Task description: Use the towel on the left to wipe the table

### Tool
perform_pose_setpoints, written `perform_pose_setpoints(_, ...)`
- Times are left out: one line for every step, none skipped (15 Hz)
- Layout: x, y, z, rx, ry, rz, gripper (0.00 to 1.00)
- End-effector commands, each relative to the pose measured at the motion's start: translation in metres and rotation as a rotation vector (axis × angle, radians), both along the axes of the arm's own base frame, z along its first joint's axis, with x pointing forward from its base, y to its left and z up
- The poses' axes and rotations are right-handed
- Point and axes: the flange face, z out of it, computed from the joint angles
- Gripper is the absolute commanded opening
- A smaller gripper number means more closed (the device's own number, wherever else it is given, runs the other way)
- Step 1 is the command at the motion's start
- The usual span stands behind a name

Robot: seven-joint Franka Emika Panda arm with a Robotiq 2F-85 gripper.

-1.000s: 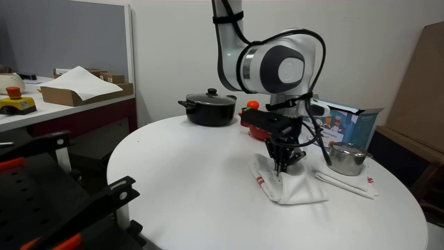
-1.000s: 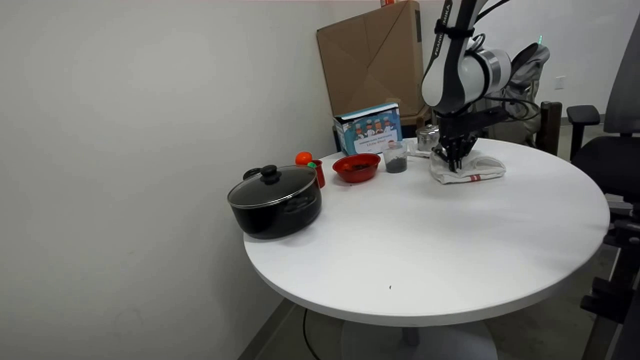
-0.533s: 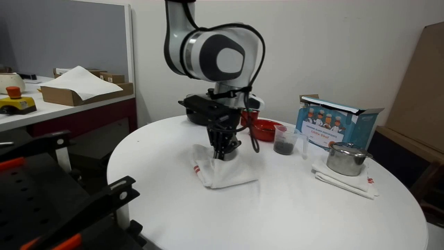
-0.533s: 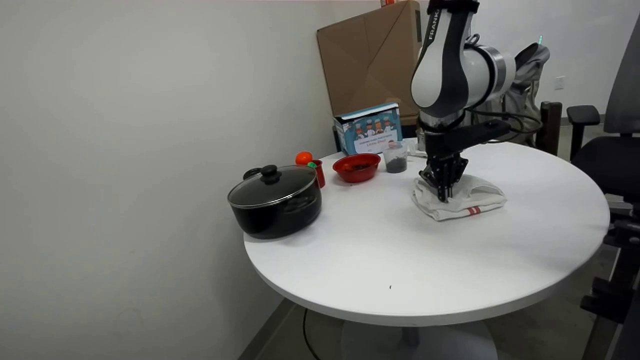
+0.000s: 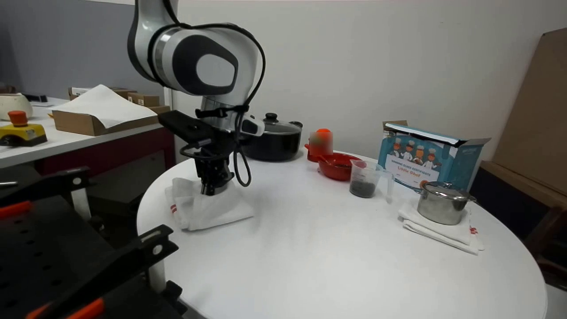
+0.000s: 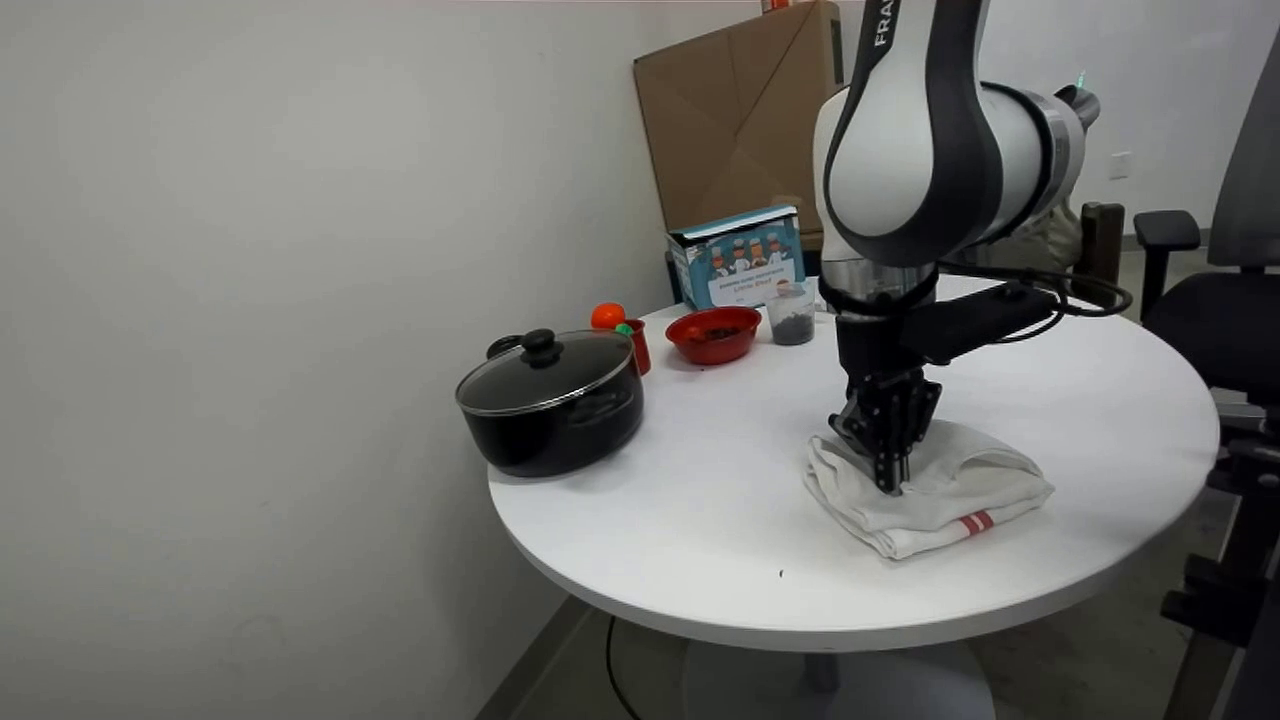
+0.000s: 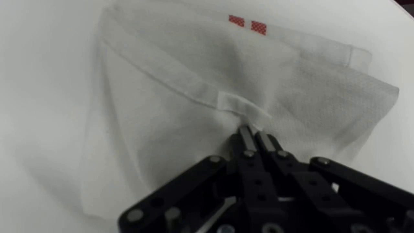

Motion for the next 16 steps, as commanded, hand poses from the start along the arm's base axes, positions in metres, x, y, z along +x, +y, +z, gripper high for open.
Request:
perform_pose_setpoints(-0.005, -0.030, -0.016, -0.027, 0.019, -0.090, 0.07)
perform_pose_setpoints(-0.003, -0.042, -0.016, -0.040, 0.015, -0.118, 0.07)
perform_pose_setpoints(-0.002, -0.061, -0.016, -0.054, 0.014, -0.157, 0.07)
perform_pose_setpoints(-0.002, -0.079, -0.016, -0.071, 0.014, -0.194, 0.07)
perform_pose_setpoints(-0.003, -0.100, -0.015, -0.085, 0.017, -0.239, 0.07)
perform_pose_setpoints(-0.004, -0.120, -0.014, -0.102, 0.019, -0.281, 0.07)
perform_pose_setpoints(-0.006, -0.142, -0.014, -0.119, 0.023, -0.326, 0.07)
perform_pose_setpoints(-0.007, -0.161, -0.012, -0.137, 0.023, -0.364, 0.07)
perform_pose_setpoints(-0.008, -0.182, -0.011, -0.150, 0.021, -0.404, 0.07)
perform_pose_setpoints(-0.008, -0.199, -0.009, -0.165, 0.020, -0.438, 0.07)
perform_pose_setpoints(-0.008, -0.217, -0.007, -0.176, 0.015, -0.470, 0.07)
perform_pose_setpoints(-0.008, -0.231, -0.006, -0.184, 0.014, -0.497, 0.07)
perform_pose_setpoints(-0.006, -0.241, -0.005, -0.190, 0.011, -0.515, 0.07)
perform_pose_setpoints(-0.006, -0.249, -0.005, -0.195, 0.010, -0.529, 0.07)
perform_pose_setpoints(-0.003, -0.253, -0.006, -0.195, 0.010, -0.535, 0.07)
perform_pose_setpoints(-0.001, -0.255, -0.006, -0.197, 0.013, -0.534, 0.07)
